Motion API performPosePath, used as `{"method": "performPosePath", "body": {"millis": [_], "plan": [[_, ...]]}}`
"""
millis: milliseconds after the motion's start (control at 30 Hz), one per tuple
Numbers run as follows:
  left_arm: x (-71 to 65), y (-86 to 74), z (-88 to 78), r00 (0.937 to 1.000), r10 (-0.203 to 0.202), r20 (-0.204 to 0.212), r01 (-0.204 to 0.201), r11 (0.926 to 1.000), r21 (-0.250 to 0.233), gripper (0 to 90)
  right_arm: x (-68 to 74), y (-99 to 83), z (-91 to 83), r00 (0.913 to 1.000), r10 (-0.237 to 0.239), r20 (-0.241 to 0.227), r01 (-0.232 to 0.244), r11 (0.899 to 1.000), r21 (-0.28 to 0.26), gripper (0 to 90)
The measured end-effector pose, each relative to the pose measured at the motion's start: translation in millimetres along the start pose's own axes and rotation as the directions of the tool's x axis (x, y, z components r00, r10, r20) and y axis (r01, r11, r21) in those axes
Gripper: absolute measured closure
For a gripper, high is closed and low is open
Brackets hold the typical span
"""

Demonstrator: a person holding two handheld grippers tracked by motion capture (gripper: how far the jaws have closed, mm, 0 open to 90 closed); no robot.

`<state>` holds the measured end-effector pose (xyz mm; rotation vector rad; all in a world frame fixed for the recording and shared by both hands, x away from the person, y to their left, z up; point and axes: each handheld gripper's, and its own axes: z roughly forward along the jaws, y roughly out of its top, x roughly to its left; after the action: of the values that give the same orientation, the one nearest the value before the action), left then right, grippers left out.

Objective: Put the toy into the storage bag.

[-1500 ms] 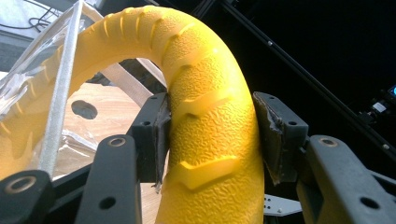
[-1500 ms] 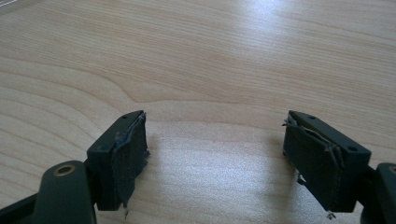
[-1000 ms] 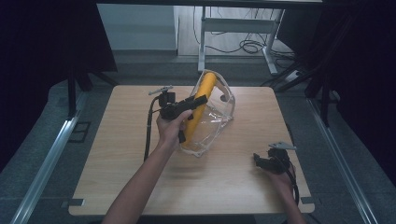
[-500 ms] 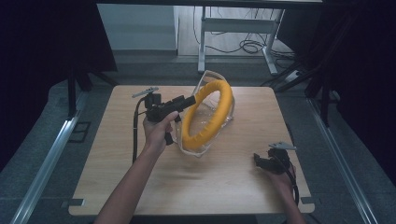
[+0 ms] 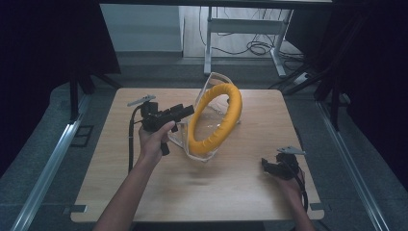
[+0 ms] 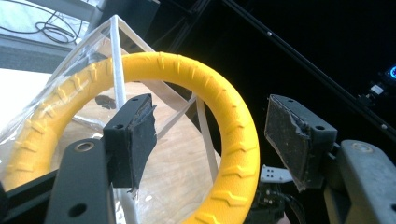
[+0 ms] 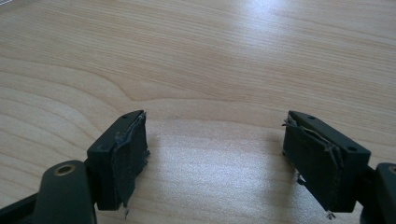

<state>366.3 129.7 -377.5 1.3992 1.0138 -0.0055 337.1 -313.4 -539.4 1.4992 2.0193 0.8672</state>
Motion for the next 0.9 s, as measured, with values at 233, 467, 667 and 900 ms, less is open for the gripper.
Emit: {"method": "performPosePath", "body": {"millis": [233, 467, 667, 900], "plan": [[-1.2, -4.8, -10.1, 0.9996, 0.027, 0.004, -0.027, 0.9994, 0.022, 33.8, 0.0, 0.0, 0.0, 1.0, 0.0, 0.0, 0.0, 1.0, 0.0, 22.3], [-1.8, -14.5, -19.2, 0.9982, 0.06, -0.003, -0.06, 0.996, 0.067, 33.1, 0.0, 0.0, -0.2, 1.0, 0.0, 0.0, 0.0, 1.0, 0.001, 22.3], [1.9, -26.8, -25.0, 0.9984, 0.056, -0.007, -0.055, 0.9935, 0.1, 33.2, 0.0, 0.0, 0.0, 1.0, 0.0, 0.0, 0.0, 1.0, 0.0, 22.3], [6.4, -38.4, -33.0, 0.9979, 0.062, -0.02, -0.059, 0.9915, 0.116, 33.4, 0.0, 0.1, -0.1, 1.0, 0.001, 0.001, -0.001, 1.0, 0.0, 22.3]]}}
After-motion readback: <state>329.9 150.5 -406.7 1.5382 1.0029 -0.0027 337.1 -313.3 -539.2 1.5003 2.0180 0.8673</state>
